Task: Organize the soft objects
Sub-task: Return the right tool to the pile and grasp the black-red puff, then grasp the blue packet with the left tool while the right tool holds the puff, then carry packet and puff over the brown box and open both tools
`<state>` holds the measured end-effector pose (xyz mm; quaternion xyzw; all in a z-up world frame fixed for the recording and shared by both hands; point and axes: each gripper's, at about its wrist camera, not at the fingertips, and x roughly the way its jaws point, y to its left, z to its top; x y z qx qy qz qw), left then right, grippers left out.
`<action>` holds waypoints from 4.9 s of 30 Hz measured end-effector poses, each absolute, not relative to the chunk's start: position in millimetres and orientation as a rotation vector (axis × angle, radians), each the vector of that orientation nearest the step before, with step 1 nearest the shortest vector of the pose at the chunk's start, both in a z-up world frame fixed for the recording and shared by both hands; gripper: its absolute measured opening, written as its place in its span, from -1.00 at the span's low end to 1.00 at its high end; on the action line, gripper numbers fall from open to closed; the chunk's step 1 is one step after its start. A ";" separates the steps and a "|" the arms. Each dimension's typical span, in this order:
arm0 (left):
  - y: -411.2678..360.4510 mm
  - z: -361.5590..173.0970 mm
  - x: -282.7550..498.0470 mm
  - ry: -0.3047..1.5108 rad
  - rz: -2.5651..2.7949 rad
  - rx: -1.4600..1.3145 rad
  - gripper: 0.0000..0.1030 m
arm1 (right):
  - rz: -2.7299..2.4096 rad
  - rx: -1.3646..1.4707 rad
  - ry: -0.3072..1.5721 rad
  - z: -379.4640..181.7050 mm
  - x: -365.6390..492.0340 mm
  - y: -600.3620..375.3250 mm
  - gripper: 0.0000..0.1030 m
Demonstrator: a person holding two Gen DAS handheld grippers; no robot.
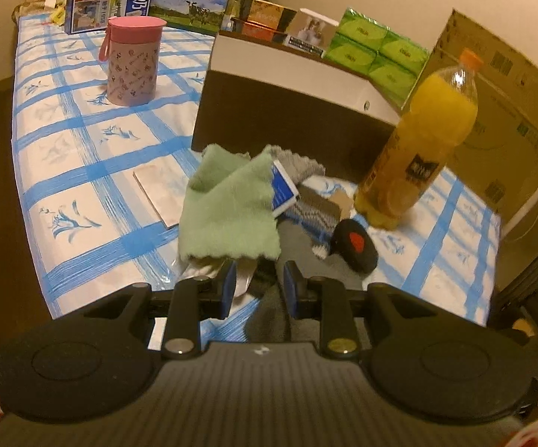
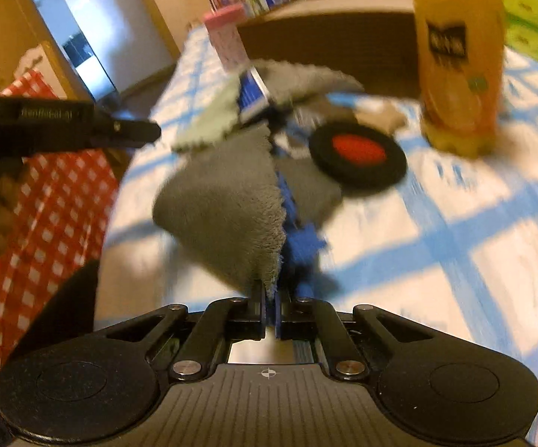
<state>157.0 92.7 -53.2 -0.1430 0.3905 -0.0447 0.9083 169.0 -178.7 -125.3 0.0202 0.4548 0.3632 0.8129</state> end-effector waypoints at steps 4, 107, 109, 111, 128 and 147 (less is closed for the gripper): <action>81.2 -59.3 155.5 0.814 -0.086 -0.223 -0.53 | 0.721 0.098 0.993 -124.8 167.7 -192.0 -0.90; 90.4 -67.8 213.1 0.687 -0.124 -0.235 -0.20 | 0.397 0.201 0.760 -103.1 259.4 -221.3 0.53; 90.4 -60.2 213.6 0.672 -0.125 -0.223 -0.20 | 0.386 0.195 0.749 -96.7 259.6 -233.0 0.53; 89.2 -51.6 215.7 0.655 -0.127 -0.209 -0.20 | 0.373 0.189 0.735 -90.3 260.5 -245.1 0.53; 76.9 -7.2 286.8 0.584 -0.153 -0.099 -0.20 | 0.360 0.237 0.620 -23.5 362.6 -329.0 0.53; 47.5 9.1 455.2 0.618 -0.226 -0.044 -0.20 | 0.809 0.103 0.720 -14.7 566.9 -236.7 0.53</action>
